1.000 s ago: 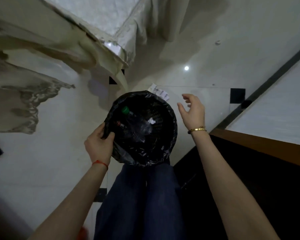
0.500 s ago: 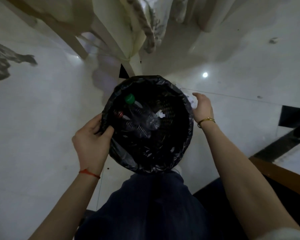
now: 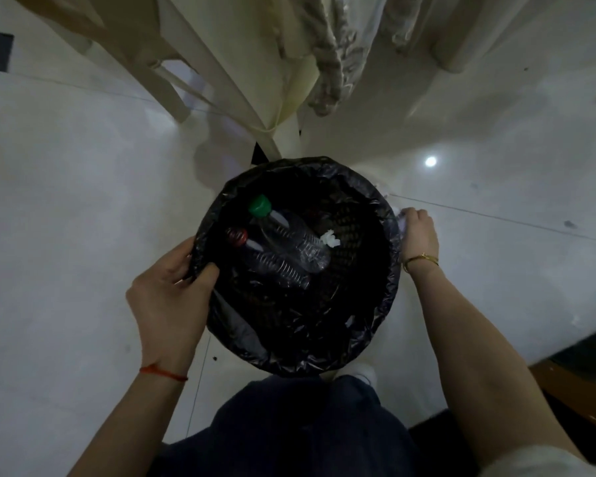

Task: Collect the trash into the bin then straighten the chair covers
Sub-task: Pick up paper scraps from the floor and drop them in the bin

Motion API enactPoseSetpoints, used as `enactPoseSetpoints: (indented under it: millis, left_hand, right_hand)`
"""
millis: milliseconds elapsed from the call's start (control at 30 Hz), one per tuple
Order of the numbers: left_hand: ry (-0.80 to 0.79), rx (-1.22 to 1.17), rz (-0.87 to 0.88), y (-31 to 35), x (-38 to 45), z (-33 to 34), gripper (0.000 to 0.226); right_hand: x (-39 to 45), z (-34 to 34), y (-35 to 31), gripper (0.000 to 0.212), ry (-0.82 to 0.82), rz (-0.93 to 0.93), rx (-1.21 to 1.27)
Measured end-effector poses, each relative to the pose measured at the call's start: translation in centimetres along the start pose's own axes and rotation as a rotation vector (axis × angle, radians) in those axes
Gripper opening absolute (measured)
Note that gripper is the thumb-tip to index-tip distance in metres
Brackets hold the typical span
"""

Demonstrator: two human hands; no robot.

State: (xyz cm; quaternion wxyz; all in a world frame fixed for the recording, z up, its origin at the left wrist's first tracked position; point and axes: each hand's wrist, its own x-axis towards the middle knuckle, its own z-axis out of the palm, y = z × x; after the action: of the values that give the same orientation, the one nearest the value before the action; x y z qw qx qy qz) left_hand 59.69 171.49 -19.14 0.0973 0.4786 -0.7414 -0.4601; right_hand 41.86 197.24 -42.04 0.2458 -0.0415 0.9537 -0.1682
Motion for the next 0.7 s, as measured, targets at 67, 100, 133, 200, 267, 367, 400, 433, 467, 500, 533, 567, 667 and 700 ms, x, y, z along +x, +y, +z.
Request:
enactPoseSetpoints:
  millis: [67,100,133,200,267,367,400,433,467,500,533,567,667,700]
  left_hand:
    - [-0.018,0.007,-0.012,0.1,0.0,0.1,0.042]
    - [-0.023,0.005,-0.015,0.2,-0.1,0.1,0.041]
    - [-0.026,0.004,-0.012,0.3,-0.1,0.1,0.041]
    - [-0.03,0.007,-0.002,0.7,-0.3,0.0,0.041]
    - [-0.038,0.01,0.012,1.2,-0.6,-0.2,0.042]
    - [-0.051,0.033,0.006,2.7,-1.5,-1.3,0.042]
    - [-0.06,0.04,-0.003,3.3,-1.9,-1.8,0.042]
    - [-0.07,0.049,-0.014,4.0,-2.3,-2.4,0.042]
    - [-0.084,0.06,-0.025,4.9,-2.8,-3.0,0.043]
    - [-0.101,0.076,-0.032,5.8,-3.4,-3.7,0.043]
    - [-0.115,0.096,-0.035,6.9,-4.0,-4.4,0.043]
    - [-0.128,0.115,-0.034,8.0,-4.7,-5.1,0.043]
    - [-0.167,0.152,-0.018,12.2,-7.4,-6.4,0.042]
    - [-0.183,0.153,-0.009,13.7,-8.5,-6.6,0.043]
  right_hand:
    - [0.0,-0.2,-0.1,0.025,0.006,0.046,0.039]
    - [-0.2,-0.5,-0.1,0.019,0.002,0.08,0.072]
    - [-0.4,-0.9,-0.1,0.013,0.0,0.114,0.108]
    - [-1.3,-2.0,-0.2,0.01,0.026,0.159,0.177]
    - [-2.7,-3.6,-0.4,0.017,0.084,0.163,0.259]
    - [-6.2,-8.2,-1.6,0.021,0.206,0.139,0.38]
    - [-7.7,-10.2,-2.3,0.023,0.244,0.134,0.423]
    - [-9.3,-12.5,-3.0,0.028,0.278,0.131,0.459]
    - [-11.0,-14.8,-3.8,0.034,0.307,0.131,0.484]
    - [-12.7,-17.2,-4.4,0.036,0.329,0.133,0.507]
    - [-14.4,-19.6,-5.0,0.031,0.344,0.135,0.534]
    - [-16.1,-21.9,-5.5,0.021,0.353,0.136,0.568]
    - [-21.3,-28.1,-7.0,0.009,0.305,0.125,0.71]
    - [-22.9,-29.8,-7.5,0.013,0.268,0.114,0.748]
